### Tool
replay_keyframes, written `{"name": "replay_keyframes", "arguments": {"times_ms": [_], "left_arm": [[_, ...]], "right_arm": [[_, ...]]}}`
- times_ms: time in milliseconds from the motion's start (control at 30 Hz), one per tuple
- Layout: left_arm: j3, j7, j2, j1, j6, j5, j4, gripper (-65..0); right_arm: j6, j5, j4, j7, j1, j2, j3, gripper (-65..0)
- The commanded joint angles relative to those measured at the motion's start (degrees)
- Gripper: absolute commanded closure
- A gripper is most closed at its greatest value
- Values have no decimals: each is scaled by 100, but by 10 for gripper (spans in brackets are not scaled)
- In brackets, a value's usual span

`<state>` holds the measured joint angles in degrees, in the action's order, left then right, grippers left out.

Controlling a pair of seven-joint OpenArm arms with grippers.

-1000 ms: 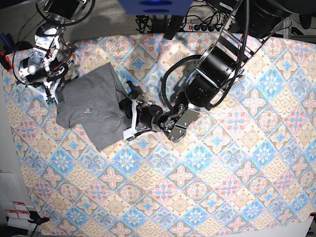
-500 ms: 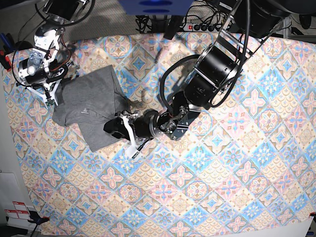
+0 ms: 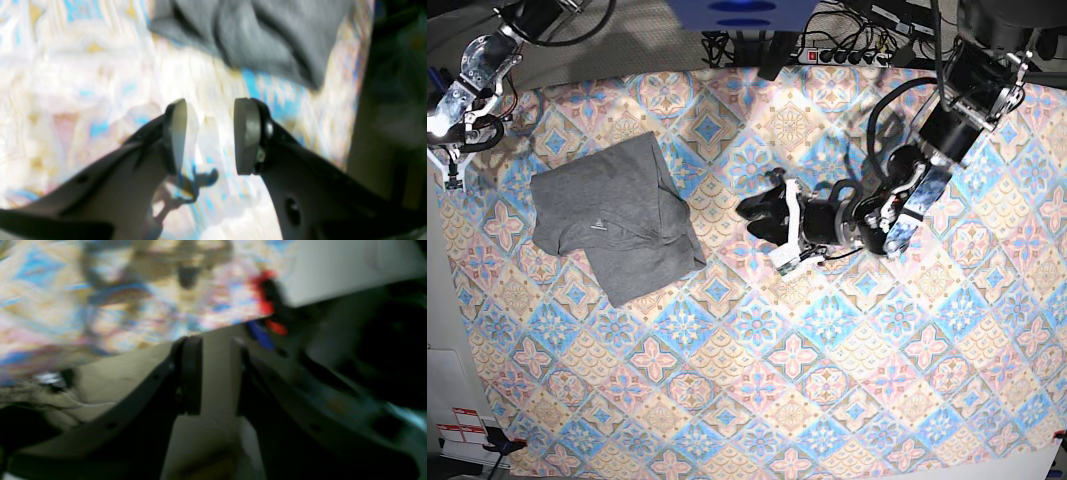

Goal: Fold the T-shirt properly

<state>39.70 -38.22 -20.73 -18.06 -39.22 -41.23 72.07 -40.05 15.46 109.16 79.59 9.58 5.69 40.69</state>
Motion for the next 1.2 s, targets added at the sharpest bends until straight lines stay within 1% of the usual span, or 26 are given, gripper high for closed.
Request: {"name": "replay_keyframes", "arguments": {"times_ms": [0,33,67,133,200,267,400,500,600,667,733,833,900,1000,1067,1167], "left_arm": [[-27,151,-147,-35,138,-145,410,-222],[-98,151,-402,114,296,-162,692,-222],[-247,160,-569,334,410,-180,947,-222],[-625,151,-780,756,489,-242,1360,-222],[-1162,151,-964,1283,489,-224,1755,-222],[-1627,151,-1105,1767,489,-224,2045,-222],[-2463,169,-1281,2699,489,-154,2547,-222],[-2911,169,-1307,3349,489,251,2977,-222],[-3359,187,-1272,3982,489,682,3373,-222],[-3702,187,-1105,4422,489,901,3531,-222],[-4080,195,-929,4782,480,1139,3575,-222],[-4423,213,-639,5169,463,1561,3575,-222],[-4485,389,-472,5415,454,1912,3575,-222],[-4397,749,-340,5811,454,2449,3584,-222],[-4397,872,-199,6004,454,2660,3584,-222],[-4405,1048,-120,6330,454,2800,3584,-222]], "right_arm": [[5,172,103,41,4,59,32,-142],[5,339,103,41,4,50,15,-142],[5,498,103,41,4,50,-55,-142],[5,788,103,41,4,50,-258,-142],[5,1095,95,41,57,42,-469,-142],[5,1438,95,41,224,15,-618,-142],[5,2098,86,-183,286,-301,-750,-142],[5,2607,77,-509,435,-556,-776,-142],[5,2924,77,-825,567,-767,-759,-142],[5,3109,68,-983,672,-899,-750,-142],[5,3205,68,-1054,787,-943,-750,-142],[5,3109,59,-1089,989,-943,-750,-142],[5,3056,59,-1089,1094,-943,-750,-142],[5,3065,59,-1089,1191,-943,-741,-142],[5,3065,59,-1089,1200,-943,-741,-142],[5,3091,51,-1080,1279,-943,-741,-142]]}}
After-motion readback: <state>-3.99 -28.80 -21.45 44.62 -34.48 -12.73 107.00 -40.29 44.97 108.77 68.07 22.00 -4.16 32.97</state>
